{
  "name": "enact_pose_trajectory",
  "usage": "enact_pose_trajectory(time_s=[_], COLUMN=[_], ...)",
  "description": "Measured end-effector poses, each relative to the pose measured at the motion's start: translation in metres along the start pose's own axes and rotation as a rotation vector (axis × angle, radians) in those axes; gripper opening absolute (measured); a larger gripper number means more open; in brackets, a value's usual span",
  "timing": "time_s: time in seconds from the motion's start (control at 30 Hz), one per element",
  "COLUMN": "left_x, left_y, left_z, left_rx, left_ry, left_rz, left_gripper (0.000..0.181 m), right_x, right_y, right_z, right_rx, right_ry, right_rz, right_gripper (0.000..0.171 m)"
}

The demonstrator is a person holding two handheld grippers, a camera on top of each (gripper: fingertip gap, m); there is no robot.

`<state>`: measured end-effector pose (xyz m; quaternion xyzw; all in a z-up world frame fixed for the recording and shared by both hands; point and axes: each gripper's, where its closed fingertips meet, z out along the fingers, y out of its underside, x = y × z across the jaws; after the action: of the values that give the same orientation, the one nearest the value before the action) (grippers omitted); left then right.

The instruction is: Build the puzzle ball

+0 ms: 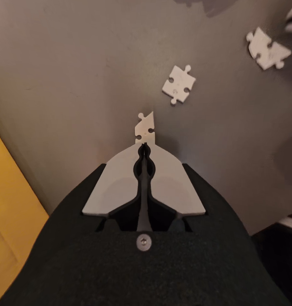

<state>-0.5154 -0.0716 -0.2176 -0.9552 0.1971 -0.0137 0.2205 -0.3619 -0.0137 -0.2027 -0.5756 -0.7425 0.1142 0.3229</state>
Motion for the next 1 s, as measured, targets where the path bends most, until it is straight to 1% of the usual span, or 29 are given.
enact_pose_trajectory(time_s=[0.1, 0.13, 0.2, 0.23, 0.33, 0.37, 0.4, 0.43, 0.53, 0.73, 0.83, 0.93, 1.0], left_x=[0.004, 0.006, 0.009, 0.009, 0.008, 0.009, 0.009, 0.01, 0.01, 0.011, 0.01, 0.008, 0.006], left_y=[0.01, 0.012, 0.015, 0.016, 0.019, 0.019, 0.019, 0.02, 0.022, 0.018, 0.015, 0.006, -0.001], left_z=[-0.005, -0.006, -0.007, -0.008, -0.01, -0.01, -0.01, -0.01, -0.012, -0.018, -0.017, -0.012, -0.007], left_rx=[-0.034, -0.042, -0.054, -0.063, -0.092, -0.092, -0.091, -0.093, -0.098, -0.057, -0.038, -0.02, -0.009], left_ry=[0.042, 0.066, 0.089, 0.094, 0.123, 0.133, 0.139, 0.142, 0.144, 0.167, 0.179, 0.183, 0.189], left_rz=[0.052, 0.062, 0.092, 0.109, 0.124, 0.121, 0.122, 0.128, 0.144, 0.127, 0.108, 0.102, 0.095], left_gripper=[0.0, 0.0, 0.0, 0.0, 0.0, 0.0, 0.0, 0.0, 0.0, 0.0, 0.002, 0.004, 0.004], right_x=[0.001, 0.0, -0.009, -0.015, -0.023, -0.024, -0.025, -0.026, -0.026, -0.011, -0.014, -0.014, -0.014], right_y=[0.015, 0.015, 0.007, 0.003, -0.003, -0.005, -0.005, -0.004, 0.0, 0.01, 0.003, -0.001, -0.001], right_z=[-0.011, -0.012, -0.01, -0.007, 0.0, 0.001, 0.001, 0.002, 0.005, 0.004, 0.001, 0.006, 0.01], right_rx=[0.004, 0.022, 0.073, 0.081, 0.079, 0.084, 0.084, 0.078, 0.057, 0.036, 0.068, 0.078, 0.071], right_ry=[-0.008, -0.018, -0.075, -0.114, -0.125, -0.121, -0.123, -0.127, -0.135, -0.113, -0.15, -0.14, -0.149], right_rz=[0.09, 0.117, 0.171, 0.188, 0.183, 0.179, 0.177, 0.176, 0.204, 0.249, 0.287, 0.292, 0.283], right_gripper=[0.0, 0.004, 0.035, 0.039, 0.038, 0.033, 0.023, 0.021, 0.025, 0.024, 0.025, 0.035, 0.035])
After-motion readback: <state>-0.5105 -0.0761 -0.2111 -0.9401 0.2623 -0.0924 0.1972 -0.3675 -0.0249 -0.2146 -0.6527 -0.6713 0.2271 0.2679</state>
